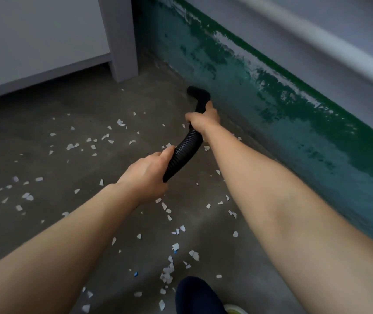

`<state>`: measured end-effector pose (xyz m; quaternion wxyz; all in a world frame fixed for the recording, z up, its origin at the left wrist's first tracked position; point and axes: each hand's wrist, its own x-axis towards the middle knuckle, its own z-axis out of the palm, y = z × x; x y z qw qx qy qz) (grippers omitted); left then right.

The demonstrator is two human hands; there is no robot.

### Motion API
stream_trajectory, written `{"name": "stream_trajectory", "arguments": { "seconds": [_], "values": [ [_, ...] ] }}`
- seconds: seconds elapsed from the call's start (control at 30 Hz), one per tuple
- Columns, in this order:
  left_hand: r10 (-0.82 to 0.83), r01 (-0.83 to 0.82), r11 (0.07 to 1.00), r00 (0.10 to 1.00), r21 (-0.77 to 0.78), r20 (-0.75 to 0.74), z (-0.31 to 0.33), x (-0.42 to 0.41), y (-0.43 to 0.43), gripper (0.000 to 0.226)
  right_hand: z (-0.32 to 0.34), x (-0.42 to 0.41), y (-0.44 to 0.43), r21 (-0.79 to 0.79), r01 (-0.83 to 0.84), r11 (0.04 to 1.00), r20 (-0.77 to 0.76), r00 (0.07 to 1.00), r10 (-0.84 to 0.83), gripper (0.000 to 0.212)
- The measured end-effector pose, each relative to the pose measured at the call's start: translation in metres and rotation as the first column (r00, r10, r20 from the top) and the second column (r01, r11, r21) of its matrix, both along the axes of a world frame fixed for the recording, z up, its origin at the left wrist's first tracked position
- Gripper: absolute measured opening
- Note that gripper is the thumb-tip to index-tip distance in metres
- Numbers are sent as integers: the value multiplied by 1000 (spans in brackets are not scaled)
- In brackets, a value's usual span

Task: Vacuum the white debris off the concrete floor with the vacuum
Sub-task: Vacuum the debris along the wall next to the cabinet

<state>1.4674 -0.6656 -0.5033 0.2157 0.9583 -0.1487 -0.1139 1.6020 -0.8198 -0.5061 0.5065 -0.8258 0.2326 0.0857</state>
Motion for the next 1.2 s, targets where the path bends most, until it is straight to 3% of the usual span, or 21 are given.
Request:
{"name": "stream_trajectory", "arguments": {
  "seconds": [0.3, 0.6, 0.8, 1.0, 1.1, 1.2],
  "values": [
    [-148, 149, 989, 988, 27, -42, 7, -9, 3, 83, -12, -27, -24, 40, 149, 988, -4, 989, -149, 102],
    [-213, 213, 977, 977, 27, -5, 16, -22, 8, 75, -3, -44, -20, 78, 76, 994, -12, 997, -75, 94],
    [-350, 350, 936, 937, -18, 17, 17, -37, -13, 82, 6, -74, -56, 74, 177, 981, -30, 984, -175, 93],
    [-453, 452, 888, 891, -86, -1, 26, -58, -31, 87, 42, -112, -77, -82, 229, 970, -20, 973, -232, 91],
    [-462, 458, 882, 887, -109, -20, 26, -77, -28, 85, 48, -132, -67, -53, 332, 942, -51, 941, -335, 103],
    [-456, 449, 885, 890, -122, -32, 22, -91, -13, 84, 40, -154, -46, -144, 452, 881, -32, 887, -460, 104]
  ]
}}
